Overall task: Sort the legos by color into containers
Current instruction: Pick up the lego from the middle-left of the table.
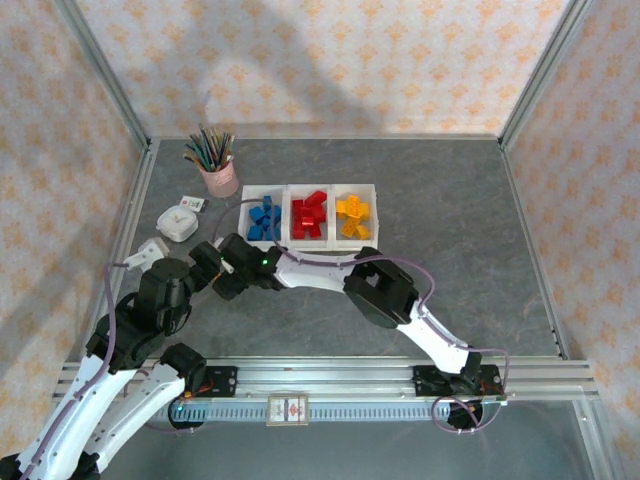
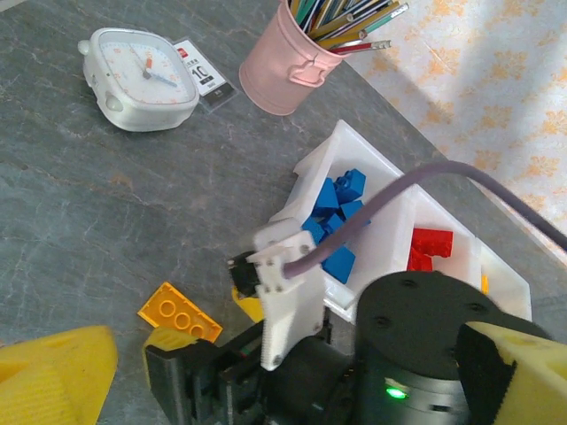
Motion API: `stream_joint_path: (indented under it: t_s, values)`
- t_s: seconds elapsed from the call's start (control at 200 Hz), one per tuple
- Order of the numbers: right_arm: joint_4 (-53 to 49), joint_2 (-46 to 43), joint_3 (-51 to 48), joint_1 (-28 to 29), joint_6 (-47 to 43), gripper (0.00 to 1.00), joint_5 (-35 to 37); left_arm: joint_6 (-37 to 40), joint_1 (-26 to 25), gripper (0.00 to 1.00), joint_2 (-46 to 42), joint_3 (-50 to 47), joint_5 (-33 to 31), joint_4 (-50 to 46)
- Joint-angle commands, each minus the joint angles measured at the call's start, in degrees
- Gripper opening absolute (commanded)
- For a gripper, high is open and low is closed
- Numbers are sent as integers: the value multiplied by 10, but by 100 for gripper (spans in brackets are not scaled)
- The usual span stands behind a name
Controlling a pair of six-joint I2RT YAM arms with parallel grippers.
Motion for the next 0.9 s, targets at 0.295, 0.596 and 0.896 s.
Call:
stream_joint_path:
  t_s: [0.295, 0.596, 0.896]
  values:
    - [-65, 61, 72, 14, -30, 52, 44, -11, 6, 99, -12, 5, -20, -15]
    - [-66, 16, 48, 15, -20, 26, 44, -4, 6, 99, -6, 6, -13, 0]
    - [-14, -134, -85, -8, 54, 25, 33, 20, 6, 99, 18, 33, 9, 29]
